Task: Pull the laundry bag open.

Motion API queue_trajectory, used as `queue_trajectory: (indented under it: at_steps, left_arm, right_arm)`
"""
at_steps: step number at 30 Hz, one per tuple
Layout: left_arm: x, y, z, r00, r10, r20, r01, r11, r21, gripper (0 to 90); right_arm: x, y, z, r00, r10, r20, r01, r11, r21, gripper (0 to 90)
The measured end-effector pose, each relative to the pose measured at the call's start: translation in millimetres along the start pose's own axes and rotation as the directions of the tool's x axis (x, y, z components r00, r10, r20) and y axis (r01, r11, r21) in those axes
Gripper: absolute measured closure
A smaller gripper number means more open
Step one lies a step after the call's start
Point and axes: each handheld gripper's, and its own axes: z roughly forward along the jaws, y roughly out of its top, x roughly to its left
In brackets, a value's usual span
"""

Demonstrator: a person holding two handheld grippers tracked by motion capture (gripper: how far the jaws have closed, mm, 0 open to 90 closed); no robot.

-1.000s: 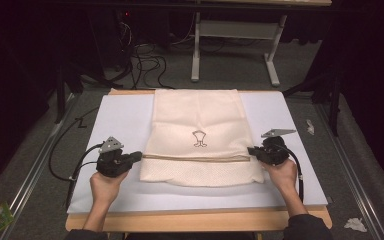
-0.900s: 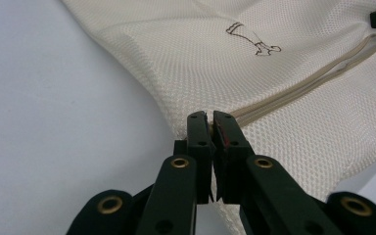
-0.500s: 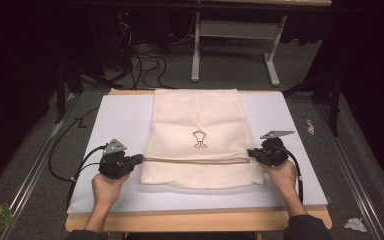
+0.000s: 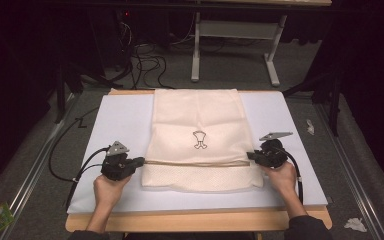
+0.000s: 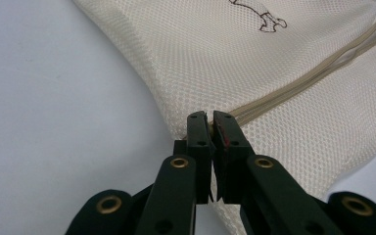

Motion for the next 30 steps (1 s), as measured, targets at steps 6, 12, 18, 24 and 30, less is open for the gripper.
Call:
queue_trajectory:
  at_steps: [6, 12, 18, 24, 30]
  left_arm:
    - [0.1, 0.0, -1.4, 0.9999, 0.008, 0.007, -0.008, 0.9999, -0.010, 84.2]
    - [2.3, 2.3, -6.9, 0.9999, 0.004, 0.009, -0.004, 0.9991, -0.042, 79.2]
    - [6.2, 4.2, -15.9, 0.9998, 0.002, -0.018, -0.004, 0.9959, -0.090, 75.6]
    - [10.6, 5.5, -22.8, 0.9981, -0.003, -0.061, -0.004, 0.9923, -0.124, 69.6]
    - [18.9, 4.1, -30.4, 0.9943, -0.031, -0.102, 0.014, 0.9860, -0.166, 63.4]
  right_arm:
    - [-0.2, 0.1, -2.1, 0.9999, 0.001, 0.015, -0.001, 1.000, -0.014, 67.3]
    - [-2.5, 0.2, -11.7, 0.9996, 0.008, 0.028, -0.006, 0.998, -0.059, 63.3]
    - [-4.7, 0.0, -26.3, 0.9994, 0.015, 0.032, -0.010, 0.991, -0.130, 68.2]
    - [-12.0, -4.3, -36.5, 0.9987, 0.032, 0.041, -0.024, 0.982, -0.187, 71.2]
    - [-21.1, -11.4, -46.4, 0.9956, 0.078, 0.051, -0.064, 0.970, -0.235, 71.3]
